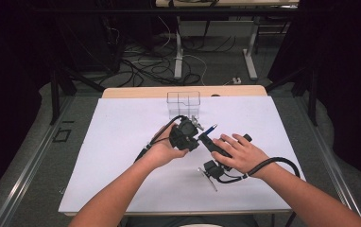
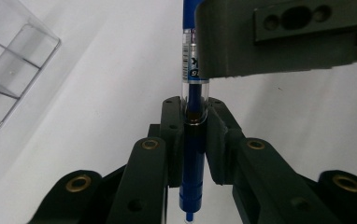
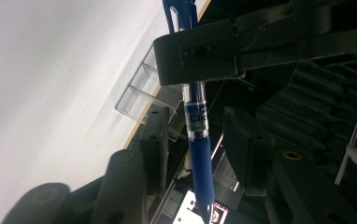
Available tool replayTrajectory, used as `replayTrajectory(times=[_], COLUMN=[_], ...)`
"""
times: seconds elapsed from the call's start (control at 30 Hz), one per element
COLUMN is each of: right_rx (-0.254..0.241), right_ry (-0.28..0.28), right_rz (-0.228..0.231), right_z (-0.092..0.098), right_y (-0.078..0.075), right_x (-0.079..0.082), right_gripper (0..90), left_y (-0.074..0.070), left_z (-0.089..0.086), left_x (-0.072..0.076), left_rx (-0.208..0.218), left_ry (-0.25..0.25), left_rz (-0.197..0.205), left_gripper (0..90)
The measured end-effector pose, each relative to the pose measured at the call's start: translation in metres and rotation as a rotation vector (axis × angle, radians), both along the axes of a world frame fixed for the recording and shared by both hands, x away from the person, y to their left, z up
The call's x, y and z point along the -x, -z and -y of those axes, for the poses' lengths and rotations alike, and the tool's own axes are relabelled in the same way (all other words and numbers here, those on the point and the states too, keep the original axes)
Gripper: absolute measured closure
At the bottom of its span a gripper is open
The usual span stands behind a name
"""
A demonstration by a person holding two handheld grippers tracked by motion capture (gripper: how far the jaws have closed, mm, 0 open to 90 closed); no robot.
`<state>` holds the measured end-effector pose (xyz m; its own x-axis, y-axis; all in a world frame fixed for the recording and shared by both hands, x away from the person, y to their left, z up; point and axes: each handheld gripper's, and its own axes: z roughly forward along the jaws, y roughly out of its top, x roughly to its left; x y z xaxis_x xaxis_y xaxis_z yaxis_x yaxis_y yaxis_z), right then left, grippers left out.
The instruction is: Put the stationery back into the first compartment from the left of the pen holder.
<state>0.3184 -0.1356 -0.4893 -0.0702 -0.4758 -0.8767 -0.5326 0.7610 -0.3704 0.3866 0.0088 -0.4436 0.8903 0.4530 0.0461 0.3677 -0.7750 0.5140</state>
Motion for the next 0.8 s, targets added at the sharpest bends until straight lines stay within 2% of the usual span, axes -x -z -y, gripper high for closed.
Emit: replayTrajectory(times=[0.03, 0.13, 0.2, 0.23, 0.3, 0.47, 0.53, 0.6, 0.8], right_rx=[-0.021, -0.021, -0.086, -0.086, -0.099, -0.132, -0.158, -0.191, -0.273], right_ry=[0.014, 0.018, 0.016, 0.016, 0.042, 0.079, 0.119, 0.140, 0.175], right_rz=[-0.017, -0.017, -0.041, -0.041, -0.063, -0.084, -0.122, -0.140, -0.158], right_z=[0.001, 0.001, 0.002, 0.002, 0.003, 0.004, 0.004, 0.005, 0.007], right_y=[0.000, -0.001, -0.001, -0.001, -0.003, -0.002, -0.004, -0.005, -0.004], right_x=[0.000, -0.001, -0.001, -0.001, -0.001, -0.001, -0.003, -0.005, -0.008], right_gripper=[56.3, 55.8, 50.2, 50.2, 50.4, 47.4, 44.1, 42.9, 38.0], left_y=[0.000, 0.000, 0.000, 0.000, 0.000, 0.001, 0.001, 0.001, 0.000], left_z=[-0.001, -0.002, -0.004, -0.005, -0.007, -0.012, -0.014, -0.016, -0.025], left_x=[-0.001, -0.003, -0.005, -0.006, -0.008, -0.013, -0.016, -0.018, -0.025], left_rx=[0.000, 0.013, 0.006, 0.020, 0.024, 0.037, 0.043, 0.058, 0.117], left_ry=[-0.002, -0.023, -0.028, -0.040, -0.060, -0.081, -0.091, -0.115, -0.162], left_rz=[-0.001, -0.009, -0.013, -0.022, -0.039, -0.035, -0.035, -0.028, -0.015], left_gripper=[79.2, 79.2, 79.2, 79.2, 79.2, 79.2, 79.2, 79.2, 79.2])
